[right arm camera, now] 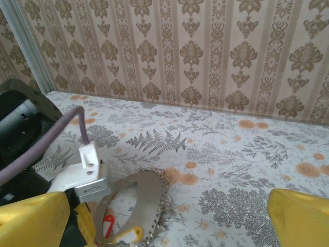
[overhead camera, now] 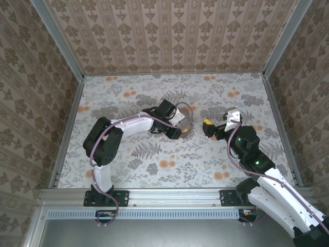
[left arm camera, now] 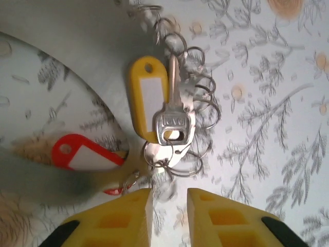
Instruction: Put the keys on the keyring
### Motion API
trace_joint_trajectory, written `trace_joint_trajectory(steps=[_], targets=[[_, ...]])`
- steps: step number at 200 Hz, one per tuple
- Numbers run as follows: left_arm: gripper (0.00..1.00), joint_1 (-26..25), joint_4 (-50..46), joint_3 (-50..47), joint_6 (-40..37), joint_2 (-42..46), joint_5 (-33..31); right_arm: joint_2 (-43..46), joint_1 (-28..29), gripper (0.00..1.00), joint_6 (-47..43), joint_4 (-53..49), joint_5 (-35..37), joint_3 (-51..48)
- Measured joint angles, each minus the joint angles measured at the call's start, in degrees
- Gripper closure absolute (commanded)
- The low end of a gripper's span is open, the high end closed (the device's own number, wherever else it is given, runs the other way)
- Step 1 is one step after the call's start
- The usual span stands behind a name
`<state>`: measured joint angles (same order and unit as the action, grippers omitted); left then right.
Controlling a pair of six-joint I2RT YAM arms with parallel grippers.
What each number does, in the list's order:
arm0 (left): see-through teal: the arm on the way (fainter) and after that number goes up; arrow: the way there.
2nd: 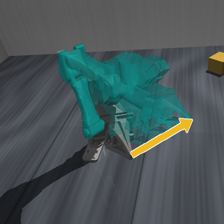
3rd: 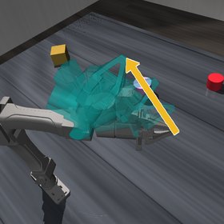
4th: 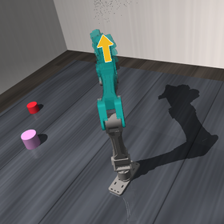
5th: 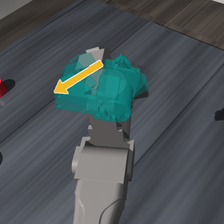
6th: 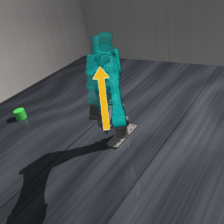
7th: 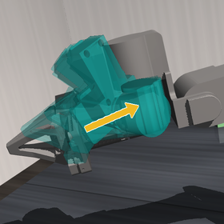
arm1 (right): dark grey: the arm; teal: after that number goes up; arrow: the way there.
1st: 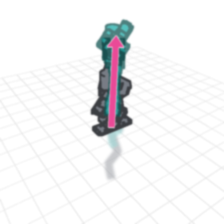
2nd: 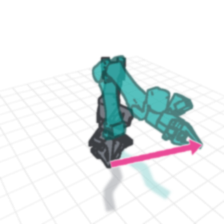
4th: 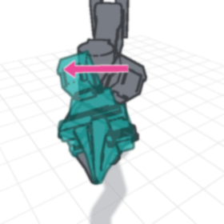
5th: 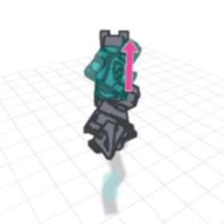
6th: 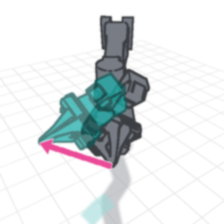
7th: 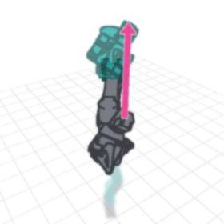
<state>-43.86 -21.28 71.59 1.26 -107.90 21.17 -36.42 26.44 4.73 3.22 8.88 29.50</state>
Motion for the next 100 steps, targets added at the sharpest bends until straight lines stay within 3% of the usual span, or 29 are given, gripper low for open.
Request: trace_joint_trajectory(steps=[19,26,42,77,100], targets=[[0.52,-0.02,0.79,-2.91,1.05,3.87,0.0,-0.42,-0.17,0.0,-0.02,-0.33,-0.13,0.0],[0.32,-0.09,1.4,-4.15,1.31,5.81,-0.04,-0.44,-0.39,0.0,-0.02,-0.48,-0.13,0.0],[0.01,-0.42,3.58,-9.09,1.62,12.96,-0.2,-0.59,-1.38,0.0,-0.15,-1.18,-0.13,0.04],[0.0,-0.22,6.34,-18.99,2.21,32.04,-4.15,-4.83,-5.97,0.0,-0.22,-3.3,-0.09,0.96],[0.0,2.21,11.54,-25.22,3.13,43.8,-15.02,-8.22,-10.12,0.0,-0.46,-1.4,-0.55,-1.25]])
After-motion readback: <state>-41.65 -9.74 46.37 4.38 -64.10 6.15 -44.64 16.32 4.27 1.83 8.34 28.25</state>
